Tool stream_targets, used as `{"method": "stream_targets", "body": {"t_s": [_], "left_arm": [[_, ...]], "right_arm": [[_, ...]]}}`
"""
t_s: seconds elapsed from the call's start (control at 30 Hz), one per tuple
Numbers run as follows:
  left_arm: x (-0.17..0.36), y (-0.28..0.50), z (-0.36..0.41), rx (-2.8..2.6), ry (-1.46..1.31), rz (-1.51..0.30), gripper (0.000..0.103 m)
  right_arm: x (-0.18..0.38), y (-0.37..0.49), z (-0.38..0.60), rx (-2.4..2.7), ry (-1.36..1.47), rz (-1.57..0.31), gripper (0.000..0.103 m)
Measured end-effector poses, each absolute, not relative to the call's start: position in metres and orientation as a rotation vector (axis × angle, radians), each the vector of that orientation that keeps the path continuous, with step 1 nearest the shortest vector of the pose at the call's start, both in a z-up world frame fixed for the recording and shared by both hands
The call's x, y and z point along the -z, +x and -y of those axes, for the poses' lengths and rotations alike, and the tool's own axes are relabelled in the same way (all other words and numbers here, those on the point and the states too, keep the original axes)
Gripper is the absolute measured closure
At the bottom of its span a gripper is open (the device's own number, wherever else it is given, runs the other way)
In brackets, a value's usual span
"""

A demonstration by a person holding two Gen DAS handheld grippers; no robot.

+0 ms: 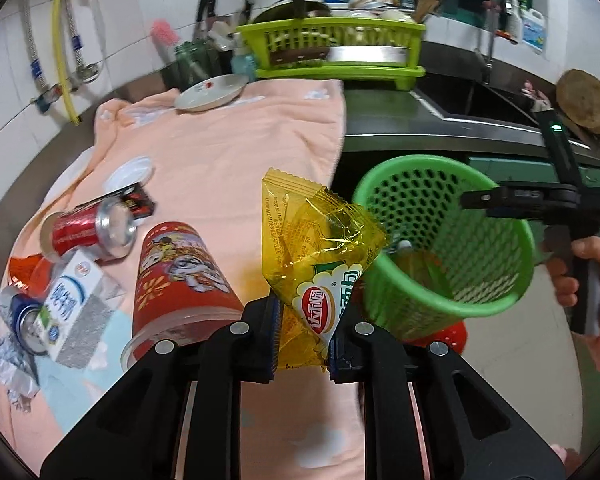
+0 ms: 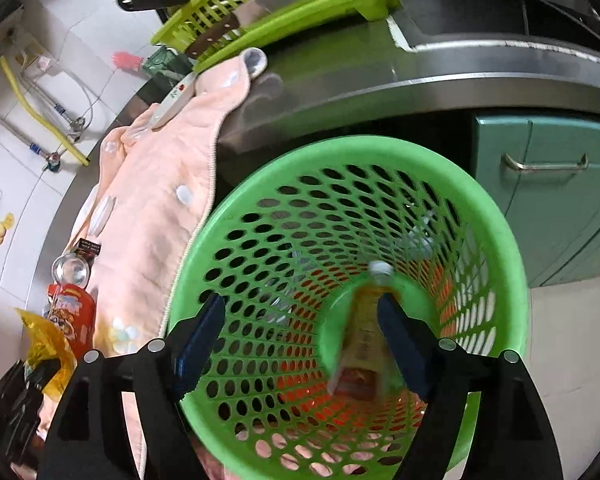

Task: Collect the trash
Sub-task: 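Carry the tea bottle to the green wastebasket and open the right tool, then drop the yellow snack bag into the green wastebasket with the left tool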

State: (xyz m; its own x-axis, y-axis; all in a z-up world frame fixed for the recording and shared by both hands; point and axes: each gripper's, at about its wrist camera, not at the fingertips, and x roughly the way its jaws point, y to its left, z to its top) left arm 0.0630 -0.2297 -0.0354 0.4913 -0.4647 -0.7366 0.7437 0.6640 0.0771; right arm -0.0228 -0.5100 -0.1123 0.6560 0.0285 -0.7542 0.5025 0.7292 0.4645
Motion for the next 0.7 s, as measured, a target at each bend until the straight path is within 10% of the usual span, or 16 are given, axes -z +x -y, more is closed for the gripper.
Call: {"method": "stream_targets", "body": {"t_s": [0.7], "left_arm": [[0.028, 0.045, 0.291, 0.923, 0.405, -0.733, 0.086]], "right_arm": [[0.106, -0.034, 0.514, 0.286, 0.713, -0.800, 0.025]]}}
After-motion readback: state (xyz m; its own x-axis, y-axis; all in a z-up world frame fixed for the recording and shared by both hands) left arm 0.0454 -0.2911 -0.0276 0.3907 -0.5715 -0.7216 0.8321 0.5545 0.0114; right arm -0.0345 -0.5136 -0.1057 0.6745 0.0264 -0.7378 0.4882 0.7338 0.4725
